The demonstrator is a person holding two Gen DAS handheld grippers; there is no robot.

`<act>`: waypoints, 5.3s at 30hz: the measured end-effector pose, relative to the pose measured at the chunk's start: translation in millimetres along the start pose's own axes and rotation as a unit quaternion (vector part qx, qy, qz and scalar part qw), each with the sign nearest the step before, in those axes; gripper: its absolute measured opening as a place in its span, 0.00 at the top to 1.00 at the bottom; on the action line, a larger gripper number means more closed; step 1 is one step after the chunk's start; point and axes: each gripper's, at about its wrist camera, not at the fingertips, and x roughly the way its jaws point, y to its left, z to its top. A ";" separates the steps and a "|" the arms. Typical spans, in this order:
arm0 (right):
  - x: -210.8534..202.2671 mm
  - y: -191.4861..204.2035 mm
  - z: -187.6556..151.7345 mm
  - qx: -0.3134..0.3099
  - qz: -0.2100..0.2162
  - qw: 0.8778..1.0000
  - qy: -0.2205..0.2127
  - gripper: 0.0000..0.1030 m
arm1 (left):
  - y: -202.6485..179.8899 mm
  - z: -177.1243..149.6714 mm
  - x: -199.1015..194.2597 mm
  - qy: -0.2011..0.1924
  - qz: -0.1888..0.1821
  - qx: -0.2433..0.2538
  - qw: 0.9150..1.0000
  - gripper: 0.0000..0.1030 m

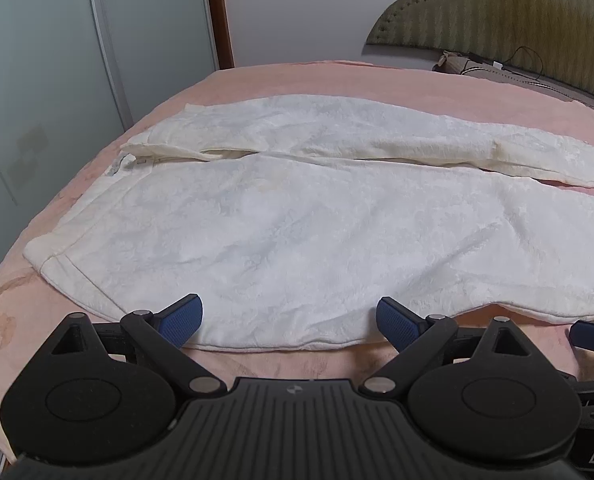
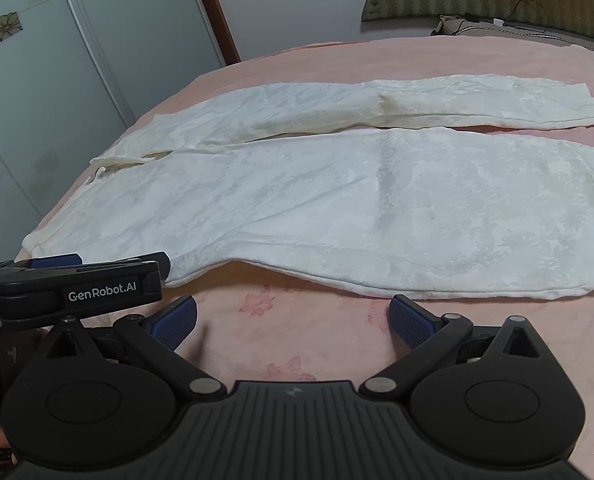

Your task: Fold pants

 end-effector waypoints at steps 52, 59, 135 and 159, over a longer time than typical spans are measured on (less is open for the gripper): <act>303.2 2.6 282.7 -0.069 0.174 0.980 0.066 0.01 | 55.1 23.8 90.0 -0.042 0.079 -0.059 0.994 0.00; 292.4 25.0 273.3 -0.225 0.164 0.960 0.029 0.70 | 88.6 59.3 90.3 0.001 0.001 -0.048 0.999 0.02; 34.8 -3.1 22.9 -0.453 0.165 0.876 -0.027 0.92 | 221.6 7.0 59.2 -0.039 -0.074 -0.284 0.955 0.96; 41.9 -27.0 17.2 -0.299 0.222 0.928 -0.004 0.91 | 208.7 7.3 41.0 -0.014 0.052 -0.237 0.970 0.73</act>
